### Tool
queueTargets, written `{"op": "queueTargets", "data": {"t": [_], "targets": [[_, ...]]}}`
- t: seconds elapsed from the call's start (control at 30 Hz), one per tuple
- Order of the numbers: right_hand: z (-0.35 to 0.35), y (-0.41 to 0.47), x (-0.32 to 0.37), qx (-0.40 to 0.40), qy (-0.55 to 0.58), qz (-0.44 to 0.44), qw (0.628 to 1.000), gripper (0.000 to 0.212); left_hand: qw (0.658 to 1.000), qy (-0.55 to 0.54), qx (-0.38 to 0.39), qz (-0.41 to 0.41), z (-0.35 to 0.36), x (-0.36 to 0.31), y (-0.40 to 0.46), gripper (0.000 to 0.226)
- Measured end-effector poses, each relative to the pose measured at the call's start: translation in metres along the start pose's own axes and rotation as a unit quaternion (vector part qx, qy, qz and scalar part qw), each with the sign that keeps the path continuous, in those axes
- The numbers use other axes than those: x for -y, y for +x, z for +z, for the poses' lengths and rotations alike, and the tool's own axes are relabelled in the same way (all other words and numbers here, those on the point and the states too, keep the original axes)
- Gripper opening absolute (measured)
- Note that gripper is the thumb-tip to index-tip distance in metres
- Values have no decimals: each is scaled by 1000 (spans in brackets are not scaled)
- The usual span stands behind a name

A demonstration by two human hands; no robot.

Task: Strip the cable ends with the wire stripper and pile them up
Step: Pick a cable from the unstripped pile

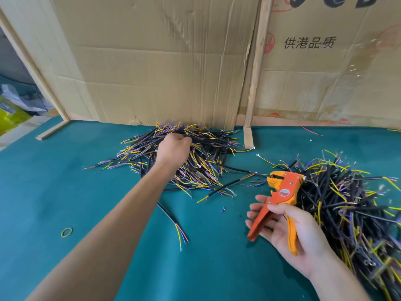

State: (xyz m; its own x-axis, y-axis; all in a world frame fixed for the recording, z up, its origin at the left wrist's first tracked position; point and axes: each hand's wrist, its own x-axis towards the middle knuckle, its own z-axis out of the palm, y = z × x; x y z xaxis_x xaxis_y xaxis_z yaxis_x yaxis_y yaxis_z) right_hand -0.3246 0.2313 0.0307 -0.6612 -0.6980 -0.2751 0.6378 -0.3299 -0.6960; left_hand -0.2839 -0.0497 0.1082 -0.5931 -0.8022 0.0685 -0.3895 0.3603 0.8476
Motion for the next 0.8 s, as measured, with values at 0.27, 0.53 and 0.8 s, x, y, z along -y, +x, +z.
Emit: {"op": "queueTargets", "data": {"t": [0.27, 0.53, 0.8], "targets": [[5, -11, 2, 137, -8, 32, 990, 68, 977, -103, 28, 187, 40, 30, -158, 32], [0, -10, 8, 199, -6, -3, 980, 70, 965, -33, 90, 244, 56, 64, -192, 22], [-9, -10, 18, 235, 49, -32, 970, 68, 960, -48, 157, 226, 50, 59, -198, 24]]}}
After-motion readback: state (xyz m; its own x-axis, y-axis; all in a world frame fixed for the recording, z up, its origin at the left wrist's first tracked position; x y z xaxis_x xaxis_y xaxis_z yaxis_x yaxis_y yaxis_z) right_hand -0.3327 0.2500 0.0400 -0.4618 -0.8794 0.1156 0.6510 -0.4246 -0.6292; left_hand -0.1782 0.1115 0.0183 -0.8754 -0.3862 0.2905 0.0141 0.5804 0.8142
